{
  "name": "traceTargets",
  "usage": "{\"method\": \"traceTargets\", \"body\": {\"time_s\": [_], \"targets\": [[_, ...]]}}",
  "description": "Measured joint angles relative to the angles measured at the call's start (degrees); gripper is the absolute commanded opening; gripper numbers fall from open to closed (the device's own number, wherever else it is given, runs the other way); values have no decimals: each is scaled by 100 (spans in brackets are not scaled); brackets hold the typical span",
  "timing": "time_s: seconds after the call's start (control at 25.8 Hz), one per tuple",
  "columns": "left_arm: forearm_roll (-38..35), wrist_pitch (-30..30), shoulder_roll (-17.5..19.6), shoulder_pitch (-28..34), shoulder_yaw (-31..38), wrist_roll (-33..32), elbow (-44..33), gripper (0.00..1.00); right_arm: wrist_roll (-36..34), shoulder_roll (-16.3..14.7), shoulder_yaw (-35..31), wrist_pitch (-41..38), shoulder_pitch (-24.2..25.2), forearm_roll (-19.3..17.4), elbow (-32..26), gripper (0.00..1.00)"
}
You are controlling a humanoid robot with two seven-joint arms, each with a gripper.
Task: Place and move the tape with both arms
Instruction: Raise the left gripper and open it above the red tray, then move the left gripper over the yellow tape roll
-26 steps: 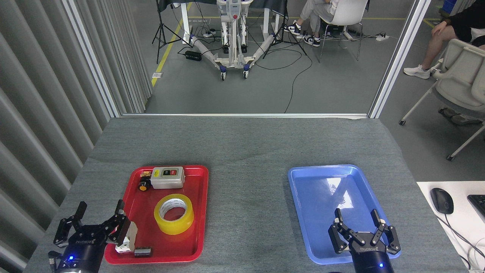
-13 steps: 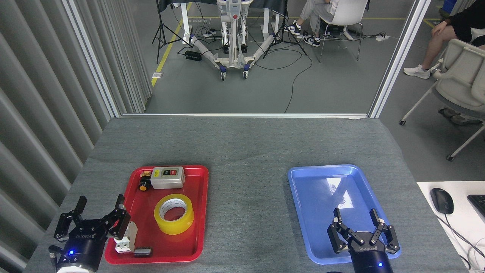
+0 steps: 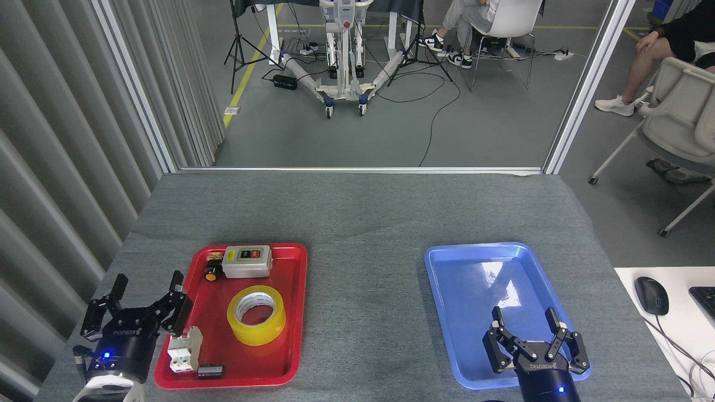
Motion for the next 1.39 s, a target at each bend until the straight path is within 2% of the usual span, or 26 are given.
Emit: {"method": "traceTargets", "body": {"time_s": [0.54, 0.97, 1.39], "targets": [[16, -27, -13, -255, 0, -348, 123, 100, 2, -36, -12, 14, 0, 5, 4, 100], [97, -72, -319, -572, -9, -394, 190, 100, 19, -28, -100, 28, -13, 12, 3, 100], [163, -73, -368, -836, -16, -399, 254, 100, 3, -37, -122, 40, -10, 17, 3, 100]]}}
